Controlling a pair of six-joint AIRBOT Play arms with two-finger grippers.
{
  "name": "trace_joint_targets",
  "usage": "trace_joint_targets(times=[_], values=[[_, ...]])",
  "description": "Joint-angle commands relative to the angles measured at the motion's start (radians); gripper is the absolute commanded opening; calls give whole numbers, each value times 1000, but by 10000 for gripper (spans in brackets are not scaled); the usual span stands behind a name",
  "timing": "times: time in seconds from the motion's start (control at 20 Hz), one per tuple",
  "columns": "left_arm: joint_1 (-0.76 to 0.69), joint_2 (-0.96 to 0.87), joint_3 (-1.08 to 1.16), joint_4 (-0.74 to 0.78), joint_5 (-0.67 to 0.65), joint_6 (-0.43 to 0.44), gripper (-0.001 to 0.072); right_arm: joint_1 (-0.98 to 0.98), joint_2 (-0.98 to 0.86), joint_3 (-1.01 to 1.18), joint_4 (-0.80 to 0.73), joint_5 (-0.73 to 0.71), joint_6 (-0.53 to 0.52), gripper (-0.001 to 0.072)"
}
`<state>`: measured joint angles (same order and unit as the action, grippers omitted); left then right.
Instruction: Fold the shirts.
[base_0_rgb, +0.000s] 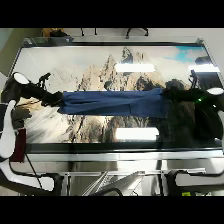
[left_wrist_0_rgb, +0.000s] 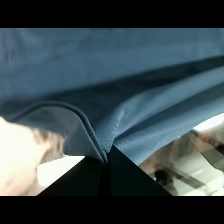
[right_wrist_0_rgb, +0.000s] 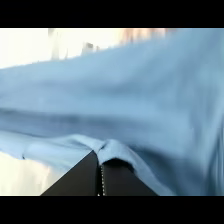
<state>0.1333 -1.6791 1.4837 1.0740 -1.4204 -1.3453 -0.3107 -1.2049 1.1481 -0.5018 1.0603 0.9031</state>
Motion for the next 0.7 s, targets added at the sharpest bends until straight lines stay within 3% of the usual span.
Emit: trace_joint_targets(times=[0.0, 0.1, 0.2, 0.25, 0.3, 0.35, 0.4, 0.45, 0.5, 0.65], values=[[-42, -168, 169, -1, 25, -29, 11, 68, -206, 164, 28, -100, -63, 27], [-46, -253, 241, 0, 16, -33, 11, 78, -295, 210, 28, -137, -71, 30], [-46, -324, 319, 0, -9, -34, 11, 72, -342, 234, 27, -144, -117, 214], [-45, -350, 358, 0, -26, -40, 11, 64, -349, 243, 22, -144, -131, 268], [-45, -369, 394, 1, -39, -55, 13, 54, -346, 251, 4, -144, -139, 269], [-43, -378, 418, 4, -46, -71, 14, 41, -344, 269, -28, -138, -136, 343], [-43, -380, 442, 6, -48, -77, 131, 24, -340, 285, -70, -129, -116, 532], [-43, -380, 465, 6, -51, -80, 580, 4, -337, 298, -111, -111, -80, 657], [-40, -380, 492, 7, -51, -104, 691, -18, -336, 308, -135, -77, -48, 687], [-28, -380, 582, 7, -53, -161, 690, -75, -339, 309, -135, 53, -39, 687]])
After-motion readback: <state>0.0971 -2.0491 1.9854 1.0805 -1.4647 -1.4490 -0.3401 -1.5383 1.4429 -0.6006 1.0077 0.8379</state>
